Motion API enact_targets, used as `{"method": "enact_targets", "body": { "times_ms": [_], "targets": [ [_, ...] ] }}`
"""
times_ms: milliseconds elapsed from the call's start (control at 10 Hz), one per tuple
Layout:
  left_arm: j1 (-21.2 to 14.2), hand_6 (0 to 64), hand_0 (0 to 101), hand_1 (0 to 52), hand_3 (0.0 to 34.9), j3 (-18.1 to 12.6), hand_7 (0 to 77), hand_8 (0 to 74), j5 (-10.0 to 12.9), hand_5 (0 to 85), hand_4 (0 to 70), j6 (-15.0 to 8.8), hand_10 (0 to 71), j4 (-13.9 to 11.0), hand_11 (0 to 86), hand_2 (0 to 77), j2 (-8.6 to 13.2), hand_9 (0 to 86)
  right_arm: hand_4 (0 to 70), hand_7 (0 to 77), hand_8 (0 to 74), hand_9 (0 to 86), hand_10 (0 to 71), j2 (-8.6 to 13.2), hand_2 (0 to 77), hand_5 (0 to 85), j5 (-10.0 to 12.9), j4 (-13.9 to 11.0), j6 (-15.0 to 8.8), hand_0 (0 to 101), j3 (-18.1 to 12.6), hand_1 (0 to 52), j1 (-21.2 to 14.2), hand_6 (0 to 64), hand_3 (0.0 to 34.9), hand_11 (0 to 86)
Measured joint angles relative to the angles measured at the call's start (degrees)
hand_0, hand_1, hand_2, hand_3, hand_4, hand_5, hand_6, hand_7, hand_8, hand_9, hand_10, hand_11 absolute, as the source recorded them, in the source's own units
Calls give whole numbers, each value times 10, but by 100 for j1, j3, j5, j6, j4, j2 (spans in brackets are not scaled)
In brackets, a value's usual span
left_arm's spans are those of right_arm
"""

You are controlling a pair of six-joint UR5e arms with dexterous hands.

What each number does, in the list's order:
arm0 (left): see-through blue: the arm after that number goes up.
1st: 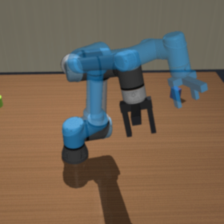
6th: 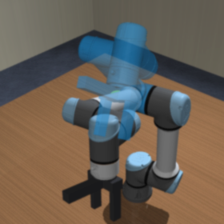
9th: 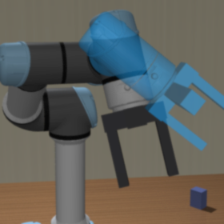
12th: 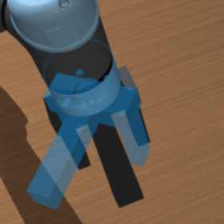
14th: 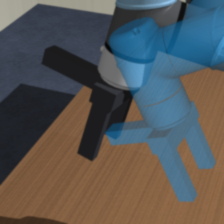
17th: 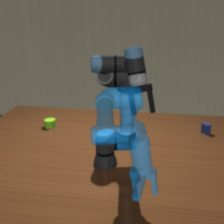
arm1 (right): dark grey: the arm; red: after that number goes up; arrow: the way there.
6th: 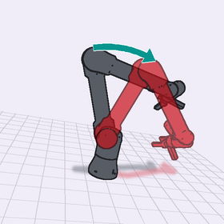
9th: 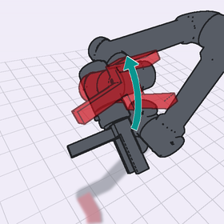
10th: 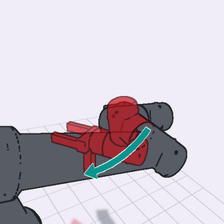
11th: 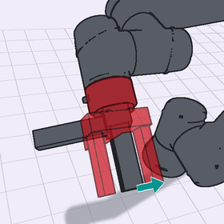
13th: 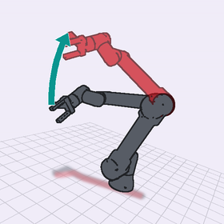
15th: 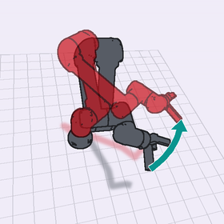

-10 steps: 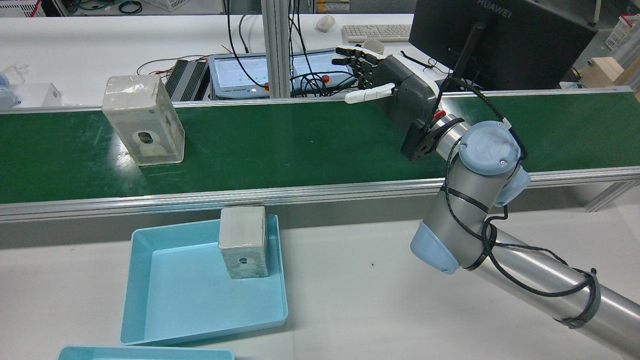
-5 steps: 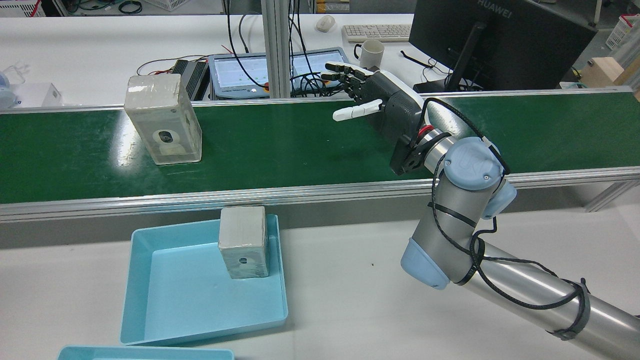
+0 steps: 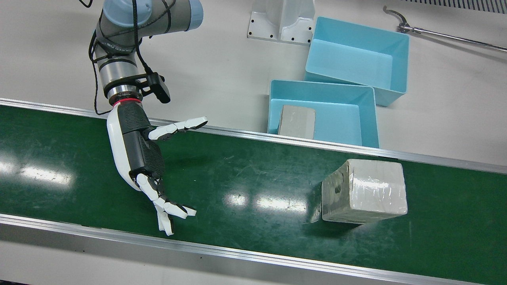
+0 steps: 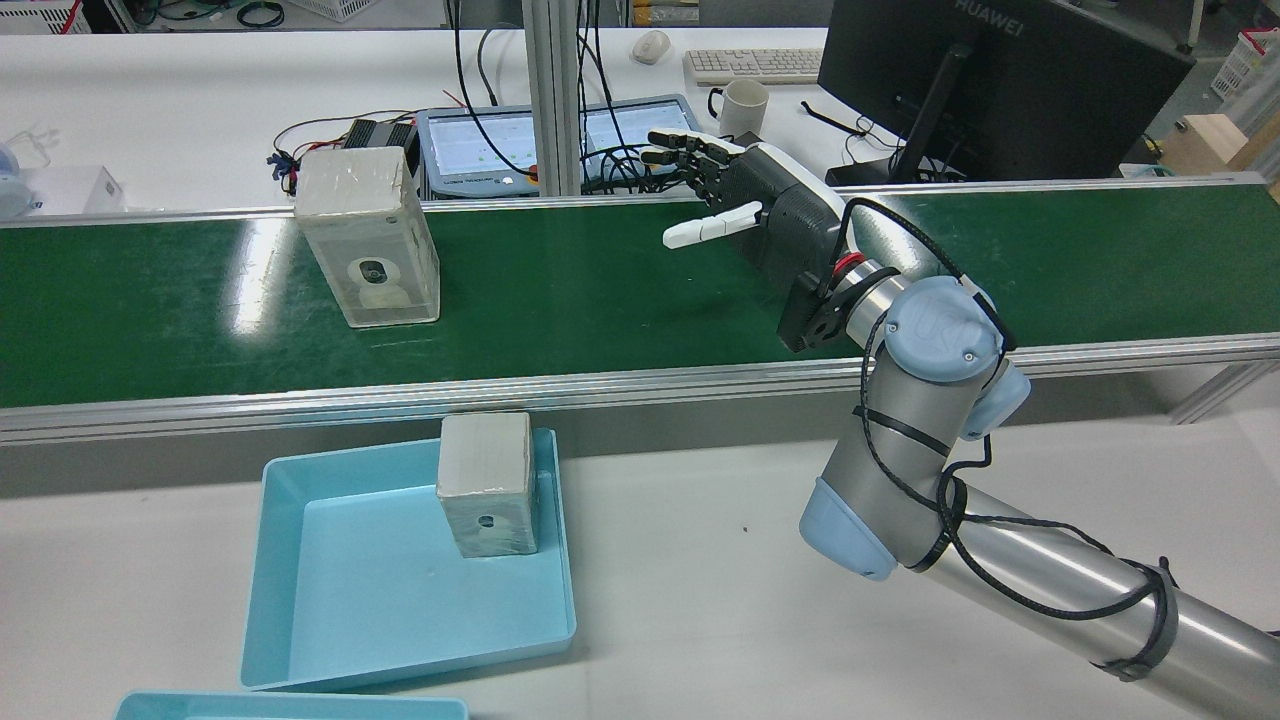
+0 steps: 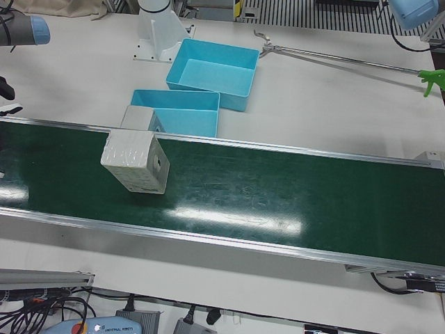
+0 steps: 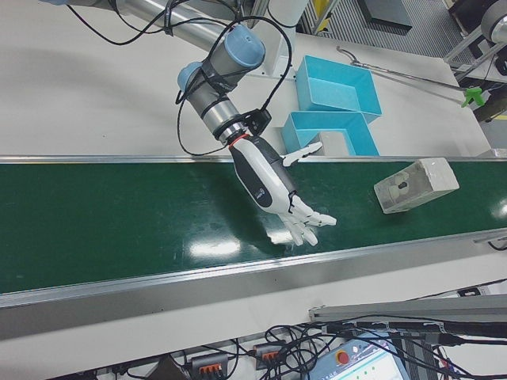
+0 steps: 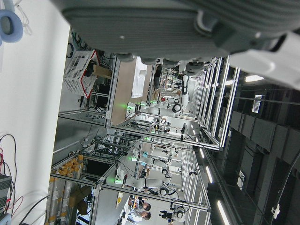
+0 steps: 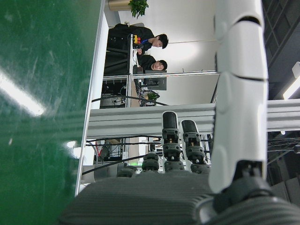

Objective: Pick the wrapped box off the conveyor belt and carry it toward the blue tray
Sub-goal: 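Move the open right hand along the belt toward the approaching wrapped box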

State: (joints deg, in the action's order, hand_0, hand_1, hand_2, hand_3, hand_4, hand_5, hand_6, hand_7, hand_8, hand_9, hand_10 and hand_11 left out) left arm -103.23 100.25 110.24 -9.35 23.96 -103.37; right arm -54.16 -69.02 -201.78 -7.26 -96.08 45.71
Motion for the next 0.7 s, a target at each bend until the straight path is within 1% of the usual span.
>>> {"method": "enact_targets", "body": {
  "times_ms": [100,200,600,700],
  "targets": [
    [0,5,0,0,0,0,5,5,0,11,0,0,0,0,5,5,0,5,147,235,44,60,0,-1,76,164,0,-1,-10,486,-3,147,-6,87,0,11],
    [0,5,0,0,0,0,5,5,0,11,0,0,0,0,5,5,0,5,147,240,44,60,0,-1,87,158,0,-2,-13,487,-5,131,-11,87,0,11],
    [0,5,0,0,0,0,5,5,0,11,0,0,0,0,5,11,0,5,147,240,55,60,0,-15,82,158,3,-2,-12,480,16,131,-43,87,0,11],
    [0,5,0,0,0,0,5,5,0,11,0,0,0,0,5,11,0,5,136,240,55,60,0,-19,82,158,3,-2,-12,479,26,131,-52,87,0,11]
  ]
}}
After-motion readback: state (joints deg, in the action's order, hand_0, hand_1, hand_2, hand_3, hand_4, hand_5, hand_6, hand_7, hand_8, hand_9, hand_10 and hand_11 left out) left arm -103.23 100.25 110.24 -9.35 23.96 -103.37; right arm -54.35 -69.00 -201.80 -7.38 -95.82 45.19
